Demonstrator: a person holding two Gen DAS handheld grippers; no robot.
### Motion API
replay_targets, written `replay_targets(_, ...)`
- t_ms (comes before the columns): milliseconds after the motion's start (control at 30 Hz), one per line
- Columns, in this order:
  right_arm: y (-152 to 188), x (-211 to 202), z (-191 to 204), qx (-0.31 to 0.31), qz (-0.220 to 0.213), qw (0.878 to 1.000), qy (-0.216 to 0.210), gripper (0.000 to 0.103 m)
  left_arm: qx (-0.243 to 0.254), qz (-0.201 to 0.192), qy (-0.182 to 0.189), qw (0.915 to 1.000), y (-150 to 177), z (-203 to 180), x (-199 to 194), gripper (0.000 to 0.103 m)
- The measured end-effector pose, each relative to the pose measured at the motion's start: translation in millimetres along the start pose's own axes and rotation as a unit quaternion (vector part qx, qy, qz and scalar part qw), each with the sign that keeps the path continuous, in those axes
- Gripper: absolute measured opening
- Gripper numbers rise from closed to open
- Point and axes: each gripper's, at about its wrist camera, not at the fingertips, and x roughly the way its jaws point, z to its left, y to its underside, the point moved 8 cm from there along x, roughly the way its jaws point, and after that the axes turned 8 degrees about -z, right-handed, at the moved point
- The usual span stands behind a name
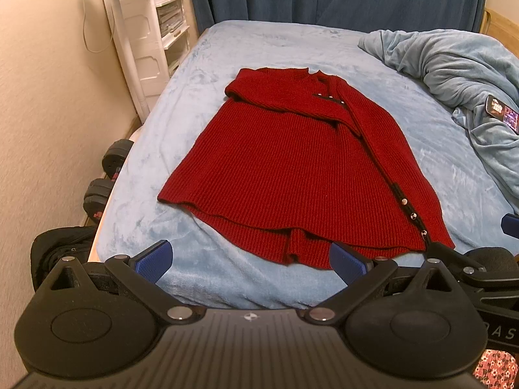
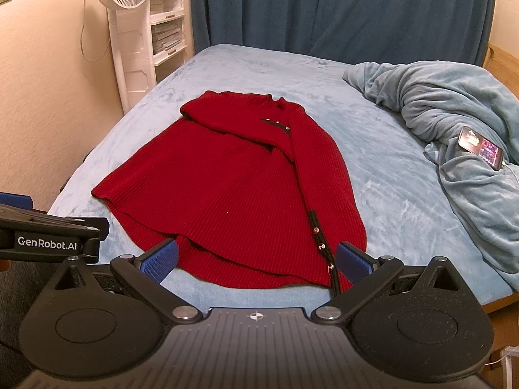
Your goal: Fold small clothes
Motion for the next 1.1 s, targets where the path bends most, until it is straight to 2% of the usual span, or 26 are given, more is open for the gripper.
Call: replay_targets(1100, 1.3, 7.5, 5.7, 0.000, 0.009, 1.000, -0.005, 0.102, -0.001, 0.013, -0.001, 0.9999, 7.3, 3.4, 8.1, 0.103)
